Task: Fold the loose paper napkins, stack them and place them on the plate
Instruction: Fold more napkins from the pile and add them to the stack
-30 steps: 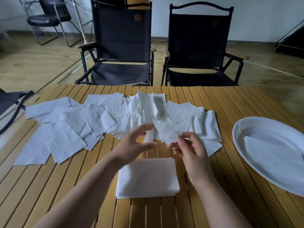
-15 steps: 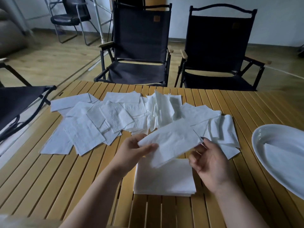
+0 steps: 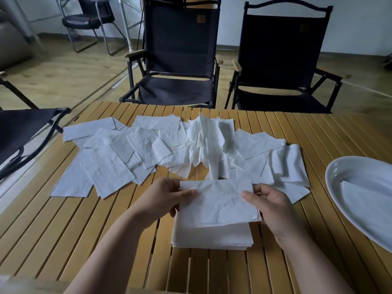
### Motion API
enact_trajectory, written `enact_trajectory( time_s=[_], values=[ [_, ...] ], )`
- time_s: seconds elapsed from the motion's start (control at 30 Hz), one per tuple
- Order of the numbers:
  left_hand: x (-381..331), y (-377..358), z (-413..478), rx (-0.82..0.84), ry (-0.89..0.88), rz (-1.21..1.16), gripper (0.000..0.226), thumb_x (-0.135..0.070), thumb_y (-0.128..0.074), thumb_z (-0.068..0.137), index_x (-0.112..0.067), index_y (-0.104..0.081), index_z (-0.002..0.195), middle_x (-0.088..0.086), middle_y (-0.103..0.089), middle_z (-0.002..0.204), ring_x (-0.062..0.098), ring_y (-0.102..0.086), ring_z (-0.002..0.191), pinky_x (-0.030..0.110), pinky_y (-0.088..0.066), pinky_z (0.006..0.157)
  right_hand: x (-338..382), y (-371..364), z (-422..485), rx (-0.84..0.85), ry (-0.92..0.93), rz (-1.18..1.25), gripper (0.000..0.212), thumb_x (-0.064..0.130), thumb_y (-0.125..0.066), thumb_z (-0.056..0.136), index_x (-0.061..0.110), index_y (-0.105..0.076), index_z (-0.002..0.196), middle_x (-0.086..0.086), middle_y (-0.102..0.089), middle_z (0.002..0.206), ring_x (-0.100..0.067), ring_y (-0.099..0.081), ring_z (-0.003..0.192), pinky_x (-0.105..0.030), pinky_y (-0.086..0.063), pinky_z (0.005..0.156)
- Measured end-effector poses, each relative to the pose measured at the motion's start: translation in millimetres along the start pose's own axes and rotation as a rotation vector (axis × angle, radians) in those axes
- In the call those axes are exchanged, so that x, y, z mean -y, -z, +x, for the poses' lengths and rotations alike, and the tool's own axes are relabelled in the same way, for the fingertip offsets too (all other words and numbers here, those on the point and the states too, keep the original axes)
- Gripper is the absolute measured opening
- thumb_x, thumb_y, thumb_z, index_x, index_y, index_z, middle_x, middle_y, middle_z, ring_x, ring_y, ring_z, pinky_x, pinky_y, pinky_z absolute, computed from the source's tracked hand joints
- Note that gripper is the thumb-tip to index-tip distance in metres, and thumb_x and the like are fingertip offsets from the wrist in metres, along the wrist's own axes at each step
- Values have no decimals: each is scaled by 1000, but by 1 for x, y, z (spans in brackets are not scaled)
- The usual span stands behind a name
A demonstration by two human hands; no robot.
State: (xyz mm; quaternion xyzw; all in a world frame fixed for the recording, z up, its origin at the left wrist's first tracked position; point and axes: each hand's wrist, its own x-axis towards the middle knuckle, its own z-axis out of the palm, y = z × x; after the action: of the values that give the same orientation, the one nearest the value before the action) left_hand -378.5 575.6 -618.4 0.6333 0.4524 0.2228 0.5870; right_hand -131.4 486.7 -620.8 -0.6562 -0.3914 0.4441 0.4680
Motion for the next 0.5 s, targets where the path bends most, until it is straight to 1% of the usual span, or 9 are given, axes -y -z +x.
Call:
enact_trajectory(
  time_s=[0.07,0.13,0.2,0.27,0.33,0.4,0.5],
  values=[
    [1,3,-1,33,77,61,27,-34,-71,89,-7,-74,92,0,-69,72,10,-57,56,23,-45,51,-3,2,0,35,-4,-111,18,27,-72,90,11,-67,83,6,-71,64,-6,-65,58,-22,-43,51],
    [2,4,-2,58,141,127,25,-36,-72,88,-11,-74,88,-1,-70,69,9,-58,53,22,-44,51,-8,4,1,65,-1,-236,28,31,-73,89,11,-62,72,7,-63,53,-6,-57,49,-26,-40,53],
    [3,4,-2,73,184,192,23,-36,-73,87,-13,-72,83,-3,-69,64,7,-58,50,20,-43,49,-12,5,1,88,-6,-312,36,32,-75,87,15,-56,62,7,-49,45,-7,-45,42,-28,-36,55],
    [4,4,-2,77,200,245,23,-37,-73,87,-15,-72,82,-5,-68,61,5,-58,48,19,-42,48,-14,5,2,96,-9,-347,41,31,-75,87,18,-51,57,9,-40,42,-5,-37,39,-28,-33,55],
    [4,4,-1,68,208,281,25,-39,-74,86,-14,-72,81,-7,-67,59,4,-57,47,17,-41,47,-16,5,2,98,-3,-377,40,31,-76,86,18,-51,57,8,-41,41,-5,-38,39,-29,-35,56],
    [5,4,0,57,214,309,25,-39,-75,85,-14,-71,80,-7,-66,58,3,-56,46,16,-41,46,-18,4,2,95,9,-417,39,33,-77,85,17,-52,59,7,-43,42,-9,-42,42,-33,-40,59],
    [7,4,2,42,225,362,27,-41,-77,83,-15,-71,80,-5,-68,60,4,-60,48,17,-44,46,-19,3,3,85,14,-465,37,32,-77,85,16,-54,61,7,-46,41,-10,-47,45,-32,-46,63]
  ],
)
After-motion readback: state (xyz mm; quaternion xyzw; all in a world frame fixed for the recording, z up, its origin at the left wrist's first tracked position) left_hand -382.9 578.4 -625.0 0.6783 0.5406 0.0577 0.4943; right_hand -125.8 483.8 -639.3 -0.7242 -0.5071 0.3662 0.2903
